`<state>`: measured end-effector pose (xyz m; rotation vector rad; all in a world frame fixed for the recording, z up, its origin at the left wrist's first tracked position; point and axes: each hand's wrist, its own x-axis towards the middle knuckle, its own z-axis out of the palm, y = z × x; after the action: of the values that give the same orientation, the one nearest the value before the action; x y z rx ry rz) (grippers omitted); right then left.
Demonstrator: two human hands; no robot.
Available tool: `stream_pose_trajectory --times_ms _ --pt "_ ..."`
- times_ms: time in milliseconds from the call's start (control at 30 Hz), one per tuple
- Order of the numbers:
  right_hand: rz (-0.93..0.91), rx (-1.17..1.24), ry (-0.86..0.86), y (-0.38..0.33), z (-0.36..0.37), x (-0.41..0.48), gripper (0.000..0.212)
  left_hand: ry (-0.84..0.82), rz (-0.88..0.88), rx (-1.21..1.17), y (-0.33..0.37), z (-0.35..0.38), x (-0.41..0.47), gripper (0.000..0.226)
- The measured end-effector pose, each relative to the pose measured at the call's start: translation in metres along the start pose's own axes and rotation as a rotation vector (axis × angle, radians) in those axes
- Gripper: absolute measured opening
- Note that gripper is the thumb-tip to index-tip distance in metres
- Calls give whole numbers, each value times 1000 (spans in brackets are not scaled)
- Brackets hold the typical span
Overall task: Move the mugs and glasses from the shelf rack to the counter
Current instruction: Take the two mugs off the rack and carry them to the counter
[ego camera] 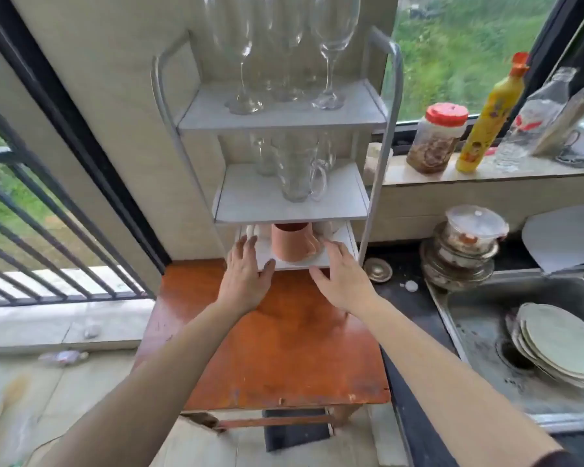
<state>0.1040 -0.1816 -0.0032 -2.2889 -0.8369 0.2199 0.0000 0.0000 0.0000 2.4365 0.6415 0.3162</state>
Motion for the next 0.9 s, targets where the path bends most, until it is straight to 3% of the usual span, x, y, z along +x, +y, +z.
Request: stream_pose_trajectory --times_ms 167,267,367,500,567,667,800,900 --pt "126 155 3 -2 18 24 66 12 -113 -264 -8 8 38 60" --pt "144 255 32 -8 24 37 54 55 -148 -370 -9 9 56 45" --pt "201 339 53 -11 28 45 40 52 -250 -463 -5 10 75 48" --pt "378 526 85 -15 28 36 30 18 -357 -463 1 14 80 19" --pt "412 492 77 -15 29 27 29 56 -371 -441 -1 15 71 24" --pt "431 383 47 -15 30 16 29 81 -367 -632 -4 12 49 43" --pt "435 334 8 -17 25 0 32 85 -370 -763 3 13 9 40" --pt "397 412 26 -16 22 -23 23 89 -384 -860 11 18 -27 41"
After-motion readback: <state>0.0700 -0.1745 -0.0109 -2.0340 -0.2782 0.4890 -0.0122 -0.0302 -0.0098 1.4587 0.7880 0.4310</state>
